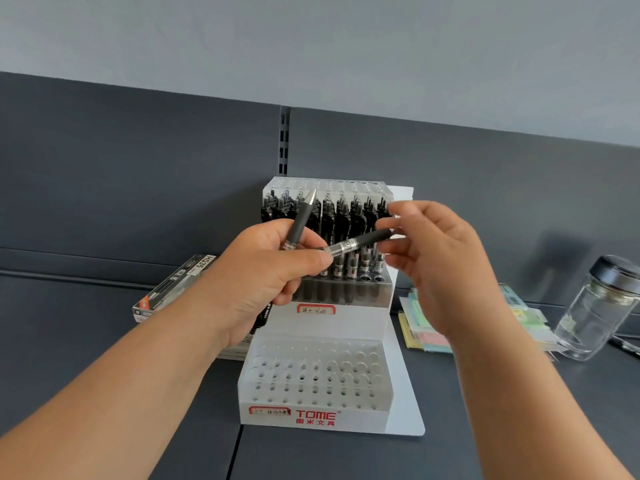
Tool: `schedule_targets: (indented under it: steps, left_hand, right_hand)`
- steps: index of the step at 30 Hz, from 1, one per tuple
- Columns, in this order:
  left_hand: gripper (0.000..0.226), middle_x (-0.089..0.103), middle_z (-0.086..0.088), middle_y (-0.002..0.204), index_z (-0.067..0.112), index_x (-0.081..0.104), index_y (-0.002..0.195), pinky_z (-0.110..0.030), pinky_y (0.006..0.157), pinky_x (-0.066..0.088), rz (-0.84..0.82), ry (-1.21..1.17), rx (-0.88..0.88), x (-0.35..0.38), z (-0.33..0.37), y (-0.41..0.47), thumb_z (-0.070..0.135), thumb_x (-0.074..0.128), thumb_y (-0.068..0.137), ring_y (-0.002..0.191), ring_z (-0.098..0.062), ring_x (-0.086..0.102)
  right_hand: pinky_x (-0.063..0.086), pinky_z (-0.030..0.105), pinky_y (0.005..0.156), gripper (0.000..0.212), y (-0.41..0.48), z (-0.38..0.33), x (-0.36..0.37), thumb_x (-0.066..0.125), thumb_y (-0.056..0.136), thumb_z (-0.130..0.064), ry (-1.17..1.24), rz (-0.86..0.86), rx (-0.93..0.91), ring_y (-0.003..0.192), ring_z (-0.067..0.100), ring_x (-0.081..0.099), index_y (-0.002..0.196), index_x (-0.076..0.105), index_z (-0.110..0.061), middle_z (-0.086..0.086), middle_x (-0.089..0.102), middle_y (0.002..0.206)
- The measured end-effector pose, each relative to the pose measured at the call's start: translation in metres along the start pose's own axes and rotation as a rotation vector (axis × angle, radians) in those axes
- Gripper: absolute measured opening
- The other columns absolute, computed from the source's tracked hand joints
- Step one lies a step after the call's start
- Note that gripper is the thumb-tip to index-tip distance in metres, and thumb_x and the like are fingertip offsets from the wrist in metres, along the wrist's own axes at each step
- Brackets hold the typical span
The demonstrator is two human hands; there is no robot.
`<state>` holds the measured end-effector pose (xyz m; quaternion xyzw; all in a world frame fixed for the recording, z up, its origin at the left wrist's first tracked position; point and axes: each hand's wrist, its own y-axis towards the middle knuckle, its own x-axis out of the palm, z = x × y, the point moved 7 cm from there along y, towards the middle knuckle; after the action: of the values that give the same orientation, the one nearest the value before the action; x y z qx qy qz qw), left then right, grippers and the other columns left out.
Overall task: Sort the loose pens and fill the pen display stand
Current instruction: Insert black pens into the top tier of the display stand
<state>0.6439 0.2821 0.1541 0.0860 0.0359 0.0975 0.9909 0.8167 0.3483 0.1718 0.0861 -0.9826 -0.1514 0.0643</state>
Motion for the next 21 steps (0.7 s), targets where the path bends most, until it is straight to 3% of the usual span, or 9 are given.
schedule_targets:
  steps: [5,8,12,15,18,21]
  left_hand:
    - [0.012,0.055,0.0,0.063,0.011,0.063,0.086,-0.018,0.04,0.033,0.008,-0.035,0.009,0.004,0.003,0.001,0.005,0.07,0.078,0.048,-0.007,0.044]
    - [0.007,0.06,-0.002,0.068,0.01,0.062,0.082,-0.017,0.039,0.033,0.048,-0.106,0.02,0.003,0.005,0.004,0.008,0.068,0.08,0.051,-0.008,0.045]
    - [0.012,0.052,0.001,0.061,0.012,0.058,0.08,-0.018,0.04,0.032,0.035,-0.088,0.049,0.015,0.007,0.006,0.011,0.069,0.08,0.049,-0.008,0.041]
    - [0.013,0.045,0.007,0.053,0.014,0.057,0.08,-0.018,0.04,0.032,-0.005,-0.021,0.063,0.028,0.007,0.005,0.012,0.07,0.08,0.047,-0.006,0.039]
    - [0.013,0.042,0.007,0.051,0.014,0.057,0.08,-0.018,0.039,0.031,-0.009,-0.028,0.062,0.033,0.006,0.004,0.012,0.07,0.08,0.045,-0.007,0.037]
    - [0.011,0.045,0.005,0.056,0.012,0.061,0.087,-0.019,0.04,0.031,0.003,-0.034,0.051,0.033,0.006,0.003,0.019,0.069,0.081,0.047,-0.007,0.038]
  right_hand:
    - [0.051,0.019,0.058,0.015,-0.01,0.023,-0.017,0.054,0.093,-0.003,0.081,-0.037,0.125,0.059,0.01,0.059,0.08,0.06,-0.009,0.002,0.066,0.068]
    - [0.052,0.02,0.06,0.016,-0.019,0.034,-0.02,0.055,0.091,0.0,-0.023,-0.129,0.184,0.062,0.013,0.059,0.079,0.061,-0.008,0.005,0.064,0.071]
    - [0.048,0.013,0.064,0.008,-0.028,0.02,-0.006,0.062,0.089,-0.011,-0.432,-0.25,0.051,0.067,0.01,0.059,0.087,0.069,-0.016,0.01,0.071,0.085]
    - [0.052,0.018,0.069,0.009,-0.025,0.001,0.004,0.064,0.089,-0.018,-0.442,-0.257,-0.057,0.072,0.012,0.063,0.094,0.07,-0.022,0.002,0.072,0.087]
    - [0.052,0.017,0.065,0.006,-0.025,0.001,0.017,0.064,0.088,-0.014,-0.417,-0.344,-0.068,0.068,0.006,0.062,0.092,0.069,-0.017,-0.001,0.071,0.078]
    - [0.052,0.027,0.062,0.004,-0.023,-0.001,0.013,0.065,0.087,-0.013,-0.405,-0.295,-0.092,0.064,0.011,0.057,0.085,0.068,-0.015,0.011,0.069,0.077]
